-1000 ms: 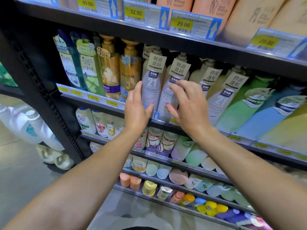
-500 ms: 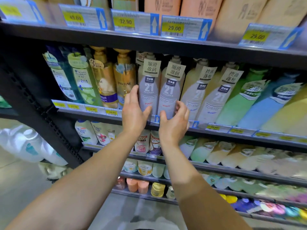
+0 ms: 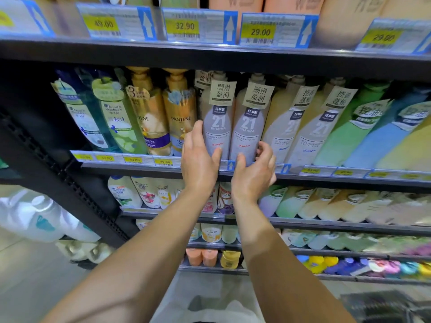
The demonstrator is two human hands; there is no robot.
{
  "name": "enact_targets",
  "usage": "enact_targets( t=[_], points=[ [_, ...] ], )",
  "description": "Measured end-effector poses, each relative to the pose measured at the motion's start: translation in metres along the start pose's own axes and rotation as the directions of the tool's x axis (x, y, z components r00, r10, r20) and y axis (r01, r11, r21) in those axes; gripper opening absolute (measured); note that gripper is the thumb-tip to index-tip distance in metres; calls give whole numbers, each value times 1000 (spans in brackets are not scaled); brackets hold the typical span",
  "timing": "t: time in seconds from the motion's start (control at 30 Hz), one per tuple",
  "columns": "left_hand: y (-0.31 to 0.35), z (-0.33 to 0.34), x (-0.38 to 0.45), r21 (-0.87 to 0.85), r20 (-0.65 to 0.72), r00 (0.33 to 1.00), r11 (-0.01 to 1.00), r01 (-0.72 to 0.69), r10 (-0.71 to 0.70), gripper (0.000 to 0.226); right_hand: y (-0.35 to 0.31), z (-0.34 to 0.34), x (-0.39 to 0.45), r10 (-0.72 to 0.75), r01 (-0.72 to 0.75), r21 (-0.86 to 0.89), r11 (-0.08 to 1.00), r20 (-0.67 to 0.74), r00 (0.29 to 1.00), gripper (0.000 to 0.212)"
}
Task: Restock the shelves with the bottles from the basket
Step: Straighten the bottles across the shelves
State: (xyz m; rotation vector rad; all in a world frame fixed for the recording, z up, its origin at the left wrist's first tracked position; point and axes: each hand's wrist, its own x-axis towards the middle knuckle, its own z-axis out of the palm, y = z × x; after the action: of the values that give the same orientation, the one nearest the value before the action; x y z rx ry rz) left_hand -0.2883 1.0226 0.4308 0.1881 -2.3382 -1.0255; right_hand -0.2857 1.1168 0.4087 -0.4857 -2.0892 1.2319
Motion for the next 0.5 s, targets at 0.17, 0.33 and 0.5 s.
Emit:
enact_targets(
  t=[0.17,0.33,0.5],
  points=[
    [0,-1,3,7,24,1000,1000,-4,4,76,-4,0,1,23,-23,2,1000,2,1000,50],
    [-1,-3,3,-3,27,1000,1000,-14,14,76,-6,1,-1,31,-31,-12,999,5,1000,50],
    [-3,-9,1,-94,56,998,996,-5,11,79,-4,-7,0,-12,12,16,1000,39,999,51]
  ],
)
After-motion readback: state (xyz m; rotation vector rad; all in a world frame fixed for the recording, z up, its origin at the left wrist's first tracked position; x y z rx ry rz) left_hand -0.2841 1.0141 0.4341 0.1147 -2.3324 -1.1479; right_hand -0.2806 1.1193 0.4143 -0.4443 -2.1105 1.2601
